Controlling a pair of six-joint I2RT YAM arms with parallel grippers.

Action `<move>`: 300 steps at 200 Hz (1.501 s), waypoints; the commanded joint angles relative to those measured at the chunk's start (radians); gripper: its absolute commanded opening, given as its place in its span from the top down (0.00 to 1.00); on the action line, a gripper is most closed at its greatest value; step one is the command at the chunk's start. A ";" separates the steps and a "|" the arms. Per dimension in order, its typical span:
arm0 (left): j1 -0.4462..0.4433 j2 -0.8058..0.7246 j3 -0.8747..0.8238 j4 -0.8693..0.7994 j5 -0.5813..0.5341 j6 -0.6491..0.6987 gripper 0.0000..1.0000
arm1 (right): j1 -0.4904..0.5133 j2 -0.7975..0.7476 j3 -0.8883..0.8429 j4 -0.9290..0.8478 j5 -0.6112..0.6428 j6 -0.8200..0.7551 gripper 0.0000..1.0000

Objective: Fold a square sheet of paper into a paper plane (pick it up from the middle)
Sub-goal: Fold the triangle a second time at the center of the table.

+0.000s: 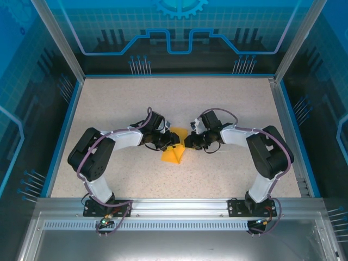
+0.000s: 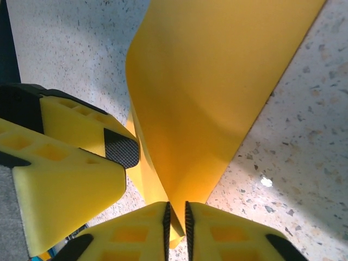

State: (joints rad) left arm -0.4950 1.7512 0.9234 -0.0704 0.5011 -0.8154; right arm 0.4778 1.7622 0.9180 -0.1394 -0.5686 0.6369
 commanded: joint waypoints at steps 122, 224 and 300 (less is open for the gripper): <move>-0.003 -0.140 -0.067 0.010 0.018 -0.020 0.64 | 0.015 0.100 0.118 -0.103 0.020 -0.089 0.87; -0.020 -0.045 -0.024 0.034 0.088 -0.003 0.67 | 0.017 0.136 0.157 -0.125 0.029 -0.102 0.87; -0.020 -0.001 -0.021 0.015 0.076 0.008 0.72 | 0.019 0.163 0.184 -0.142 0.038 -0.116 0.88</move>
State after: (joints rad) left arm -0.5129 1.7321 0.8768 -0.0250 0.5587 -0.8318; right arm 0.4801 1.9064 1.0737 -0.2481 -0.5312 0.5411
